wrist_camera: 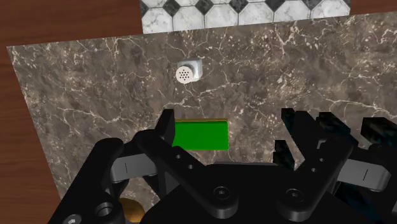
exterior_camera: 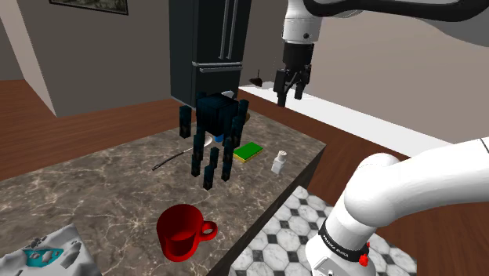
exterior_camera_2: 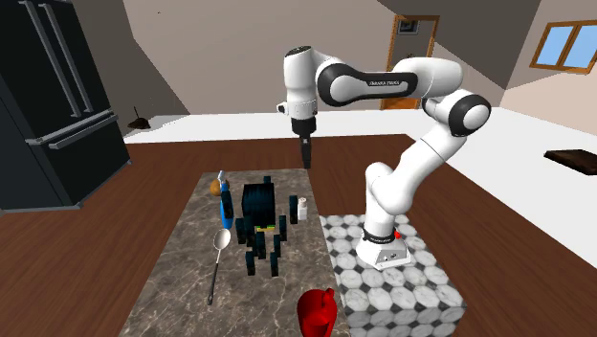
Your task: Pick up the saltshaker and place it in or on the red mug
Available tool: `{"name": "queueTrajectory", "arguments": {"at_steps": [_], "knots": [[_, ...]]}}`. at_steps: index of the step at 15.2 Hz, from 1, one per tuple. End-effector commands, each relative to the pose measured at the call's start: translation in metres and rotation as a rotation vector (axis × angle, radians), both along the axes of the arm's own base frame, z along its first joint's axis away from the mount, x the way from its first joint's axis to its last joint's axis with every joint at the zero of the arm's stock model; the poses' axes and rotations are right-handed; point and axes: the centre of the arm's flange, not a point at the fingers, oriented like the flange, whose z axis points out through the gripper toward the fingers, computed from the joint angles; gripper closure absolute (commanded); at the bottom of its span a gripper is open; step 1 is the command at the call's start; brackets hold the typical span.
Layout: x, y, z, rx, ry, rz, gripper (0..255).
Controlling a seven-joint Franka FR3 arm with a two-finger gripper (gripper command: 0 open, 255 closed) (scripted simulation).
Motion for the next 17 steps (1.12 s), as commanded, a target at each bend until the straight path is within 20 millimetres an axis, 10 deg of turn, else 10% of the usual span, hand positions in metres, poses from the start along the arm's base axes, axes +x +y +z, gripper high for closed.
{"name": "queueTrajectory", "arguments": {"at_steps": [1,17], "knots": [[0.0,0.0,0.0,0.0,0.0,0.0,0],[0.021,-0.11,-0.193,0.183,0.003,0.059,0]]}}
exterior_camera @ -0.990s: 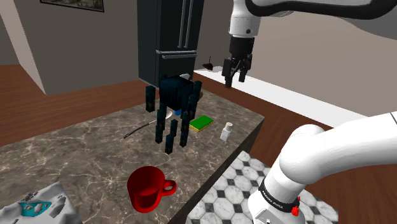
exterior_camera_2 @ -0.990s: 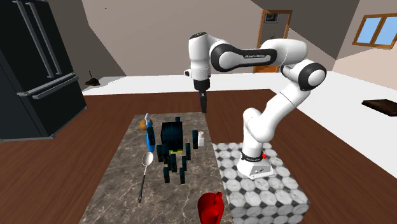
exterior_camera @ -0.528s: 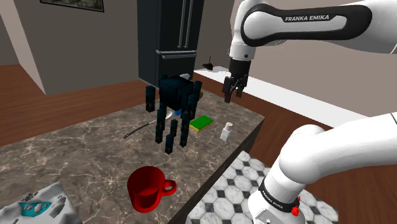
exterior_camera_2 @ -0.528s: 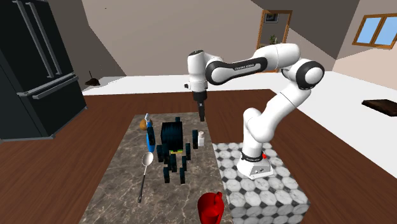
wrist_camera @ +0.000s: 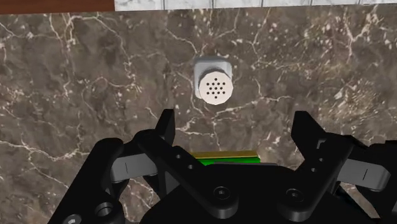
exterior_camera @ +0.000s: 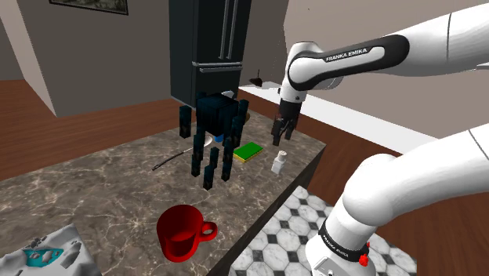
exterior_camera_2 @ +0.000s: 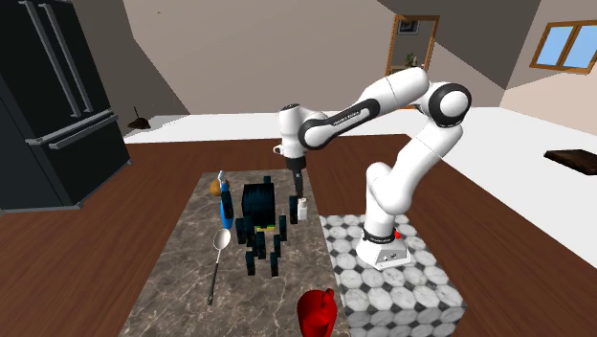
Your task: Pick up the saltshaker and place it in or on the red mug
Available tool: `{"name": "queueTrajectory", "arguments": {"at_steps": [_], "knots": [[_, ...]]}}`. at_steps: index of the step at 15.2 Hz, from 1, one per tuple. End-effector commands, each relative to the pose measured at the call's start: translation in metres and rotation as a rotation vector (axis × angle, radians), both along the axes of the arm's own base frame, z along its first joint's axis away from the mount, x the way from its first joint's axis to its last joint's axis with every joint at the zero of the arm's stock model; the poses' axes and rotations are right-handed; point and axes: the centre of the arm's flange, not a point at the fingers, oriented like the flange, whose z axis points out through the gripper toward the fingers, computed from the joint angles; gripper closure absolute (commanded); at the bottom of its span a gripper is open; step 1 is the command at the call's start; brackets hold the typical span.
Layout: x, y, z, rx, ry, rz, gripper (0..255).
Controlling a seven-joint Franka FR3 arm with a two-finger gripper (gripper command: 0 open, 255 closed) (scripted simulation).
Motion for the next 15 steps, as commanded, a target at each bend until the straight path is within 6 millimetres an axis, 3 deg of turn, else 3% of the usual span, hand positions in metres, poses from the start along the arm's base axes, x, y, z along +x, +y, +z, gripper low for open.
{"name": "queueTrajectory", "arguments": {"at_steps": [1,3,10,15], "knots": [[0.001,-0.011,-0.025,0.023,-0.002,0.008,0],[0.004,-0.019,-0.043,0.039,-0.002,0.013,0],[0.0,-0.015,-0.083,0.039,-0.002,0.013,0],[0.0,-0.015,-0.083,0.039,-0.002,0.013,0]]}}
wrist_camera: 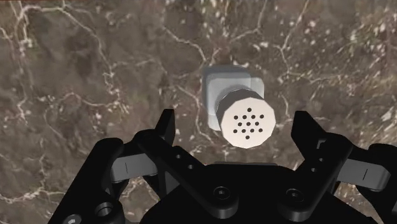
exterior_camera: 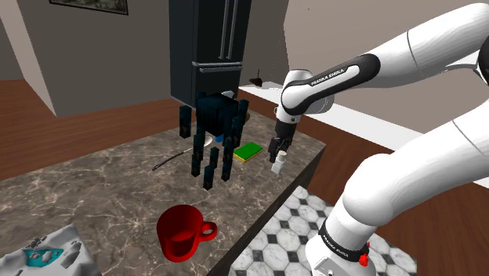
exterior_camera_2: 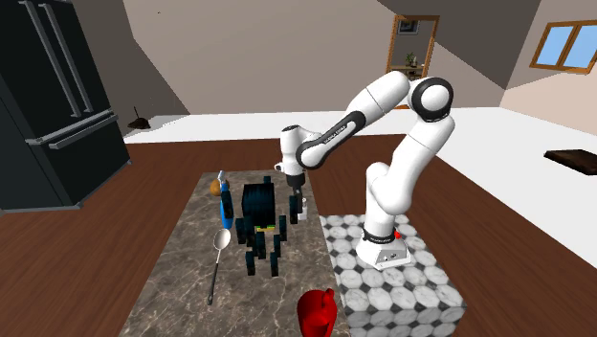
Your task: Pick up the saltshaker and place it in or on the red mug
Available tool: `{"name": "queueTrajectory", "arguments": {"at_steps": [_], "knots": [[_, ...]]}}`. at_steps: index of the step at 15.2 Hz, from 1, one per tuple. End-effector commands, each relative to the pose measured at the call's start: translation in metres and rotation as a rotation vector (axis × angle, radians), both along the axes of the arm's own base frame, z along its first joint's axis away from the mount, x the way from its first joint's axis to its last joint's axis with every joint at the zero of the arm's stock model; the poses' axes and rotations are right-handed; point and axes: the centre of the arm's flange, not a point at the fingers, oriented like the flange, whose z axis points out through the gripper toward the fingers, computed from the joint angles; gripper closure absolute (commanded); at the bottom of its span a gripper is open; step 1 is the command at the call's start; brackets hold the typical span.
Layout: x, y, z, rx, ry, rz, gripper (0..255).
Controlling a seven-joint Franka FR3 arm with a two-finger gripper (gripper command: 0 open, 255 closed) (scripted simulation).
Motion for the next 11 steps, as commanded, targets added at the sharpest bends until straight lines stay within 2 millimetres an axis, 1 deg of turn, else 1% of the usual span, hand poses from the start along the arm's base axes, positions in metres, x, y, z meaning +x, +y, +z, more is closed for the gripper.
{"name": "queueTrajectory", "arguments": {"at_steps": [1,3,4,11], "knots": [[-0.0001,0.0001,-0.0002,0.0,0.0,0.0,0],[-0.0001,0.0001,-0.0002,0.0,0.0,0.0,0],[-0.0001,0.0001,-0.0002,0.0,0.0,0.0,255],[0.0,0.0002,-0.0002,0.0,0.0,0.0,255]]}}
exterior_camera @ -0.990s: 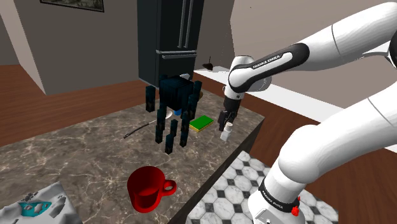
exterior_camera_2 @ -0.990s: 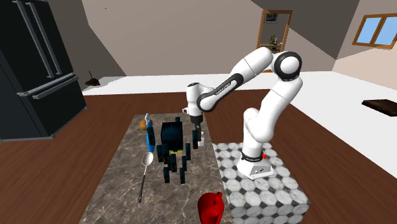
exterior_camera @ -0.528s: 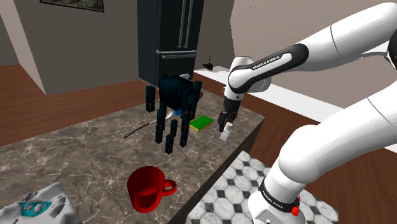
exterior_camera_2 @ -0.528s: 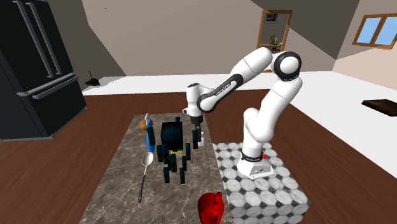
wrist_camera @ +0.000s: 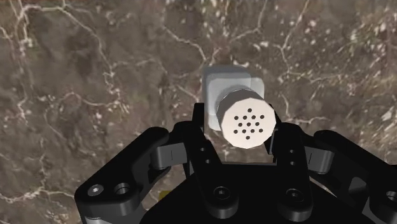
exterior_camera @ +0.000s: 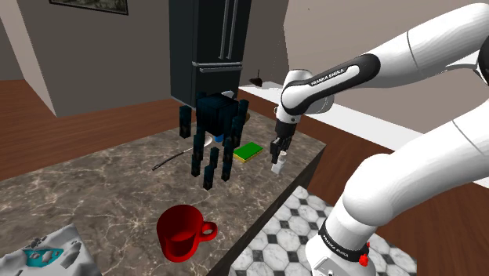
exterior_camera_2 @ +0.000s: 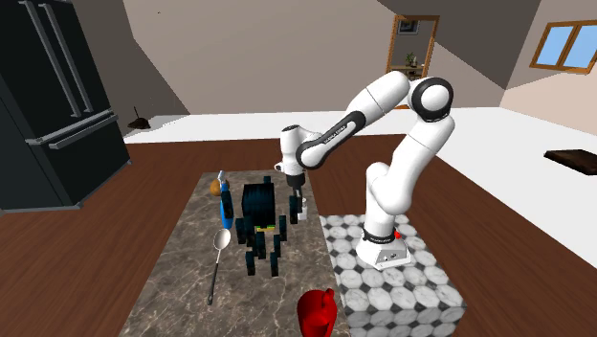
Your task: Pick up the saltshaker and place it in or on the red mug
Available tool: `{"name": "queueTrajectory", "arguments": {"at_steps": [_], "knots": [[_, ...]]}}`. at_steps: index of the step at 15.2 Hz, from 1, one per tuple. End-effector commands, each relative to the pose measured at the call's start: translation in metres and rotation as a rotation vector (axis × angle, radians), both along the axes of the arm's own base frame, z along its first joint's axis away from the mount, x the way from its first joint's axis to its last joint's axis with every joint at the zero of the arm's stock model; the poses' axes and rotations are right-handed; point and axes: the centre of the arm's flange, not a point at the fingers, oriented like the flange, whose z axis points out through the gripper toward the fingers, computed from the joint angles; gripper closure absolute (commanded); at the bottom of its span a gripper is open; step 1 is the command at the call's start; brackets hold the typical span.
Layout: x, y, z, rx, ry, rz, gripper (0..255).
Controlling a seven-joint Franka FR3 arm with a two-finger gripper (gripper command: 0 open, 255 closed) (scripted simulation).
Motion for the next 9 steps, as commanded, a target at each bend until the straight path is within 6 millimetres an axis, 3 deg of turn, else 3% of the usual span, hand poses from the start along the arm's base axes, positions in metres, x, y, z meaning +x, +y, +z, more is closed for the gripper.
{"name": "queueTrajectory", "arguments": {"at_steps": [1,9], "knots": [[0.0,0.0,0.0,0.0,0.001,0.0,255],[0.0,0.0,0.037,0.0,0.001,0.0,255]]}}
